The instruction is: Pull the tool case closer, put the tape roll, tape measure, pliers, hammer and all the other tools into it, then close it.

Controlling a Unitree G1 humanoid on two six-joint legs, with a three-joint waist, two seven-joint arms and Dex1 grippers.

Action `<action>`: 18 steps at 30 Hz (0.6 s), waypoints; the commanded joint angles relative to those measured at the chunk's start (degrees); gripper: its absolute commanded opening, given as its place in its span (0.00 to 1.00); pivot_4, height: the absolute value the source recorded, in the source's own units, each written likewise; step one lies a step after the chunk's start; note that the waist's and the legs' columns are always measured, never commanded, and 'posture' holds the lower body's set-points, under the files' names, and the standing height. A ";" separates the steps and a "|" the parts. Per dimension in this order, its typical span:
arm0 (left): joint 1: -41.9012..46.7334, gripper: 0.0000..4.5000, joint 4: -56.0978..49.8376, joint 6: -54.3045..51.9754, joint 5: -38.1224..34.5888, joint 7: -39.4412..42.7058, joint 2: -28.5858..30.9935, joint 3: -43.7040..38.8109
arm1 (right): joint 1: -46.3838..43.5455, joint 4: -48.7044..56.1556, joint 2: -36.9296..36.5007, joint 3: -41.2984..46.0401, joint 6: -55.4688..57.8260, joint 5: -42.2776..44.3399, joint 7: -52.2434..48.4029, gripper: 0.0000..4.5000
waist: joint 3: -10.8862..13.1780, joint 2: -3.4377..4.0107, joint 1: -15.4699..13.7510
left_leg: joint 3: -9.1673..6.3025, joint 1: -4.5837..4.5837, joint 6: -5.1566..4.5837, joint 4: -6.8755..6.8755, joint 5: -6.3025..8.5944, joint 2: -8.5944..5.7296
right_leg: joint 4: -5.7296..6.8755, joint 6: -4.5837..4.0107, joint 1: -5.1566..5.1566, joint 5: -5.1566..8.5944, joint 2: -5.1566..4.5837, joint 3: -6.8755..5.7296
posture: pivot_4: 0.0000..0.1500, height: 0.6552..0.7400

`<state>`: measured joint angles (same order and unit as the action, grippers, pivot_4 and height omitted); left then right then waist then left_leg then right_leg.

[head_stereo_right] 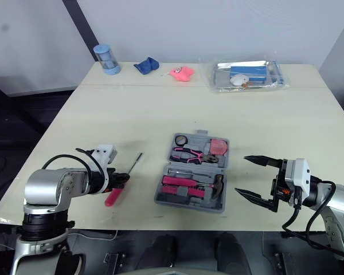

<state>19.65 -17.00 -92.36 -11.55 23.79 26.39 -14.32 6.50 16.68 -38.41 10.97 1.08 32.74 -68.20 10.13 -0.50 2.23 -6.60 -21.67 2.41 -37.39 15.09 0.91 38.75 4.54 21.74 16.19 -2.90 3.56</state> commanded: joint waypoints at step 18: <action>-4.32 0.99 -3.34 6.47 -3.42 -6.43 -3.05 -6.21 | -0.23 0.43 -2.61 1.50 -0.52 1.76 -3.48 1.00 | -0.16 0.21 0.25 | 0.01 0.07 0.02 0.01 -0.01 -0.04 | 0.02 0.01 -0.03 0.00 -0.03 0.05 | 1.00 1.00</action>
<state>16.86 -18.29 -87.83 -15.52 18.35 22.97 -18.56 6.36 16.63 -40.71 11.27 1.30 33.68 -71.36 9.97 -0.29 2.48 -6.58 -21.60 2.42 -37.38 15.08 0.87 38.77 4.54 21.70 16.19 -2.93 3.62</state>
